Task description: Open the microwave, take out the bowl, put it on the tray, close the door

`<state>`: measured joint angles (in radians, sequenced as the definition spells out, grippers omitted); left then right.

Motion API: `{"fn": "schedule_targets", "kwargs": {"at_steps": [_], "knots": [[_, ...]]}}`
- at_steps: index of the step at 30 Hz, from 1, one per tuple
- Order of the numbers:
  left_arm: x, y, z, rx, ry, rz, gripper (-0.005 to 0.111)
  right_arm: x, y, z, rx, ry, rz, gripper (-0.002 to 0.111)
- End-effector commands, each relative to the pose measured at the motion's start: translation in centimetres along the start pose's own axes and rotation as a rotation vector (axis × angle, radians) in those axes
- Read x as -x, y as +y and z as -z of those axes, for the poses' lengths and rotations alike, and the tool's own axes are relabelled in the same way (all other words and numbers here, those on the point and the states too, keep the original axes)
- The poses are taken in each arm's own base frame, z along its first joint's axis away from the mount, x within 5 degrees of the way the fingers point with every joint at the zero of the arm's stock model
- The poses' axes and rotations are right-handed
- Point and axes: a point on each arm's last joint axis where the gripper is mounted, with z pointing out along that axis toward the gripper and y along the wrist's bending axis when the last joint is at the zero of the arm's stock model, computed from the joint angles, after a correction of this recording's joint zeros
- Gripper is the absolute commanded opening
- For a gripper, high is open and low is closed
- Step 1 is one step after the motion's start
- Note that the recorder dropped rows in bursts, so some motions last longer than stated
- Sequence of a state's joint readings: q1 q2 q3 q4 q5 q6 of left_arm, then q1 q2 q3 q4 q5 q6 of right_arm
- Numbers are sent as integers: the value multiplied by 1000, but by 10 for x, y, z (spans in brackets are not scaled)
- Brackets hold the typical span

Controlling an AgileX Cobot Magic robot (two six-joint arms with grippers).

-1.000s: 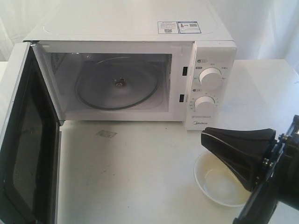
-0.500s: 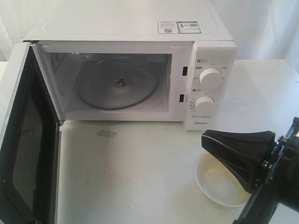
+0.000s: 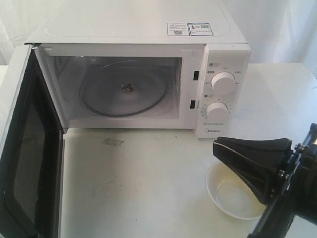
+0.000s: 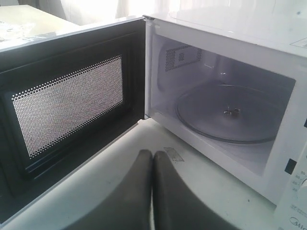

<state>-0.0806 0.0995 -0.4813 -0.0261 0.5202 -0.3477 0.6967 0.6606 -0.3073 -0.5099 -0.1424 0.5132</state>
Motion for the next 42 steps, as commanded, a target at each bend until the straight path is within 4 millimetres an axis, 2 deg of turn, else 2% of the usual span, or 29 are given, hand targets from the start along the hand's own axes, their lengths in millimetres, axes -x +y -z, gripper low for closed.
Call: {"fn": "schedule_targets", "kwargs": {"at_steps": [1,6,10,17,20,23,28,34,38,42], "knots": [[24,-8,8,6,77,-68,0,0,-1,1,-4,-10,6,0],[45,-15,4,15,208,-130,0,0,-1,1,-4,-10,-3,0],[50,-17,-5,19,311,-158,0,0,-1,1,-4,-10,-11,0],[51,-18,-7,10,300,-146,0,-1,-1,1,-8,-1,-14,0],[54,-18,-11,-1,283,-222,0,-2,-1,1,-9,0,-14,0],[57,-18,-20,0,290,-232,0,-1,-1,1,-8,-2,-14,0],[55,-16,-48,5,418,-267,0,-2,-1,1,-9,1,-14,0],[57,-18,-69,-14,431,-250,0,-6,-1,1,-12,17,-15,0],[51,-21,-76,-73,510,-276,0,-5,-1,1,-8,9,-15,0],[47,-32,-98,-256,543,-374,0,-5,-1,1,-4,2,-15,0]]}}
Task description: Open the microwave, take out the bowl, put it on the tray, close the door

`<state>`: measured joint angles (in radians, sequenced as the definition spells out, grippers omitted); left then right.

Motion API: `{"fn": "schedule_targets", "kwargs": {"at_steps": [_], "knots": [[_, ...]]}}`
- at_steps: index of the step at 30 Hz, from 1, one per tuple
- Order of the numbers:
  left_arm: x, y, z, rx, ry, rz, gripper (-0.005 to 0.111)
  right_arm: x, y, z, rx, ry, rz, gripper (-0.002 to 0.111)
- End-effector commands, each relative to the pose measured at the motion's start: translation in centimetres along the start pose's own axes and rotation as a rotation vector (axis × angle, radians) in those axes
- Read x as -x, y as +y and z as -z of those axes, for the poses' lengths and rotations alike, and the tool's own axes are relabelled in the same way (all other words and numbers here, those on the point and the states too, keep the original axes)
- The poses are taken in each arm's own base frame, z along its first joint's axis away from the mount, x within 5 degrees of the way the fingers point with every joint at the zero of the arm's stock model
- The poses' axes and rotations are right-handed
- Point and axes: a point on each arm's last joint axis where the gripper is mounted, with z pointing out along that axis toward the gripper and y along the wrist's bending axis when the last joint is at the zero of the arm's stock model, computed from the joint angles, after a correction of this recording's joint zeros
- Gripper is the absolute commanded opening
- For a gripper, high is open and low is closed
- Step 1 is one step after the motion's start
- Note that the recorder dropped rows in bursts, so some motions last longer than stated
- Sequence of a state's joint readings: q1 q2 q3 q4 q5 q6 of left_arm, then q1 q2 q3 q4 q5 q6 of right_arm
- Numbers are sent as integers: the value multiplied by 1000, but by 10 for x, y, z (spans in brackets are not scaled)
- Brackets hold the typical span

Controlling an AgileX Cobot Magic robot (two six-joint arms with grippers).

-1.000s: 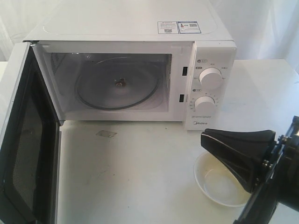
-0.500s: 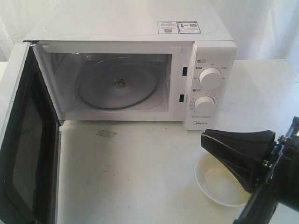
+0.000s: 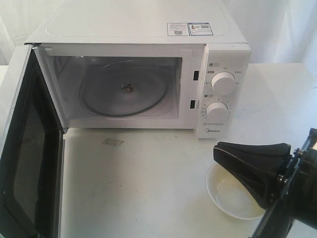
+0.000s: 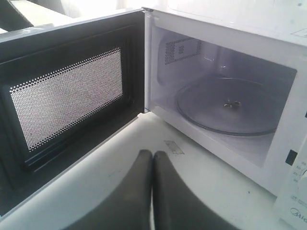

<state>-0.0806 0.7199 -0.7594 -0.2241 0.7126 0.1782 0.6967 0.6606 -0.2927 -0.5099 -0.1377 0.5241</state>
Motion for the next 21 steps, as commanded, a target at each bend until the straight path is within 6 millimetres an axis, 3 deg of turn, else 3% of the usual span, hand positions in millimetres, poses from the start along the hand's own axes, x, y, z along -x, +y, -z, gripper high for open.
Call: {"fn": "schedule_targets", "kwargs": {"at_steps": [1,12,21], "knots": [[10,-6,-22,-152,27,-82,0,1,0,1,-1,-17,-3,0],[32,-11,-55,-321,-66,-30,0,1,0,1,0,-19,-3,0],[49,-7,-79,-358,-179,15,0,1,0,1,1,-20,-3,0]]}}
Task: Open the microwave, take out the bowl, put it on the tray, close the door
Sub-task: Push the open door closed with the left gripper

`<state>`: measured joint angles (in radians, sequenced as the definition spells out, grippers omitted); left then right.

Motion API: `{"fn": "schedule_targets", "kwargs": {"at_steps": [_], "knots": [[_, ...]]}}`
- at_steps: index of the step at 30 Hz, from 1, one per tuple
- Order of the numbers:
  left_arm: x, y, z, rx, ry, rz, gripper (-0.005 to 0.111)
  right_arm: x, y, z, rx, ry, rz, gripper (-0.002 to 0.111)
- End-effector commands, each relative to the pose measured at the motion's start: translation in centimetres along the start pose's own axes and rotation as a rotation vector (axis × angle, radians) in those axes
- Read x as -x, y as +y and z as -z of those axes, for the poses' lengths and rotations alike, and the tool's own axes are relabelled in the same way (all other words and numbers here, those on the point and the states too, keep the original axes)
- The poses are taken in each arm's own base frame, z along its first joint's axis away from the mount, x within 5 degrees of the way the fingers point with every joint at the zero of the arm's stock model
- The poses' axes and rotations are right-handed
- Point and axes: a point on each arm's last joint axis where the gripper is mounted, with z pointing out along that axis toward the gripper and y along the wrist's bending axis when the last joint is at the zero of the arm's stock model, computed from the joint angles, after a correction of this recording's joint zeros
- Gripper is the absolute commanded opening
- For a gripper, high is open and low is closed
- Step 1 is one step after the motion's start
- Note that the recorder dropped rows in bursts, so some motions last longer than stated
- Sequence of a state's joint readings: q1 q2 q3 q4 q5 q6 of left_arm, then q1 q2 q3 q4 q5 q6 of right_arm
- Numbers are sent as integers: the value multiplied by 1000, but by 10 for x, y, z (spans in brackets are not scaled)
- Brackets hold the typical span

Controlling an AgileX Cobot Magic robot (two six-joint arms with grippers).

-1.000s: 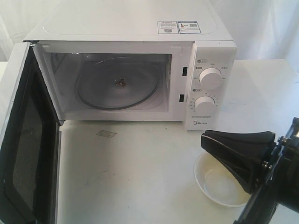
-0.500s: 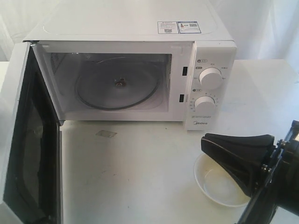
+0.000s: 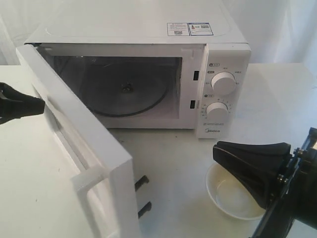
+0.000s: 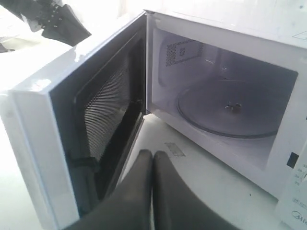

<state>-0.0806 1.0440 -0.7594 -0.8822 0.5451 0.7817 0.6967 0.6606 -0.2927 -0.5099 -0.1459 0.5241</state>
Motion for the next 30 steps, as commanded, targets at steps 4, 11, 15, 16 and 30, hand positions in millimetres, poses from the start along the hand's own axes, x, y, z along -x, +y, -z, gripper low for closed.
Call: {"fn": "schedule_targets", "kwargs": {"at_steps": [4,11,15,16,30], "knots": [[13,9,-17,-32,-122,5,0,1,-1,1,-2,-15,-3,0],[27,19,-33,-52,-196,-1,0,1,0,1,0,-18,-3,0],[39,24,-40,-60,-230,-8,0,1,0,1,0,-18,-3,0],[41,26,-42,-61,-233,-7,0,1,0,1,0,-18,-3,0],[61,39,-63,-94,-227,9,0,1,0,1,0,-18,-3,0]]}}
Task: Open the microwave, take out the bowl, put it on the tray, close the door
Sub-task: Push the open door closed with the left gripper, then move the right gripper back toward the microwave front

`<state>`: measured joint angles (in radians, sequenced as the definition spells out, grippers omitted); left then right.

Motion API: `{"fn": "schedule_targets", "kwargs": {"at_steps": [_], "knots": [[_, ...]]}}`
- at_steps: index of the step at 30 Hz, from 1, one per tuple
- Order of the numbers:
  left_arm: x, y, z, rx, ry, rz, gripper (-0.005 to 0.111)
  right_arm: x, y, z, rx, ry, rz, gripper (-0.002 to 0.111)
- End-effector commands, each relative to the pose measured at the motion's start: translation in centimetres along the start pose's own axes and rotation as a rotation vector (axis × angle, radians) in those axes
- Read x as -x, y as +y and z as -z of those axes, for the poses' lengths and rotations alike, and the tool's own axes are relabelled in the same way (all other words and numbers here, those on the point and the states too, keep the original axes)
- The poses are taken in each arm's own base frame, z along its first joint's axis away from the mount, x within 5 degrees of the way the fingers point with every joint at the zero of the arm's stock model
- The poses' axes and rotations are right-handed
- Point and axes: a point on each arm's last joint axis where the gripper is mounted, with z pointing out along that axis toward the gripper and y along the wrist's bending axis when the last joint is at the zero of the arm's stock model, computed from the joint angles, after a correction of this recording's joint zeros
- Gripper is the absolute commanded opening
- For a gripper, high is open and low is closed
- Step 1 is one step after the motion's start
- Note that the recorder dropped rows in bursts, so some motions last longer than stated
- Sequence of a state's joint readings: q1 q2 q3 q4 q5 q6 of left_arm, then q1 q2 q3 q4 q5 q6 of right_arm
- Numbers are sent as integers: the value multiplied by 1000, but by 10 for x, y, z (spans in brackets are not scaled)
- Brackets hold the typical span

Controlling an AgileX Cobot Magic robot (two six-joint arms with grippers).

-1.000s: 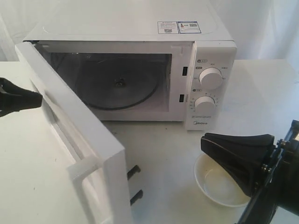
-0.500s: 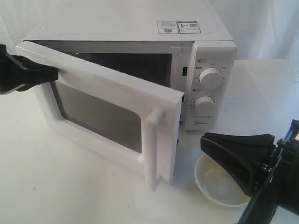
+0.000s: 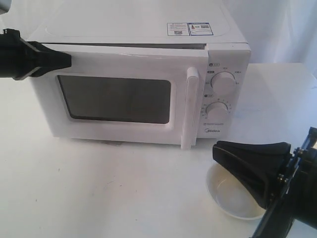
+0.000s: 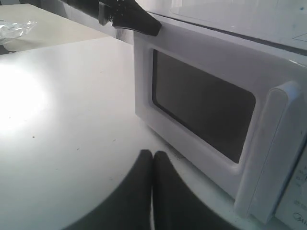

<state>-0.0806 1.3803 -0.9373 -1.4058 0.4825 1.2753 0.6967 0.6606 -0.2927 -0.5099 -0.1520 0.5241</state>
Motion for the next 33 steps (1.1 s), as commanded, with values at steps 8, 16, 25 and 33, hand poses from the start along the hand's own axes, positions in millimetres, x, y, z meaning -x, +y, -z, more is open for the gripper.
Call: {"fn": "schedule_targets", "kwargs": {"at_steps": [8,16,25,33], "knots": [[5,-11,0,-121,12,-42,0,-1,0,-2,3,-5,-25,0],[19,-35,28,-133,-32,-87,0,14,0,-21,23,-9,-19,0],[4,-66,70,-113,-94,-125,0,43,5,-45,-3,117,28,0],[-37,-90,99,-146,-130,-129,0,59,51,-53,197,135,85,0]]}}
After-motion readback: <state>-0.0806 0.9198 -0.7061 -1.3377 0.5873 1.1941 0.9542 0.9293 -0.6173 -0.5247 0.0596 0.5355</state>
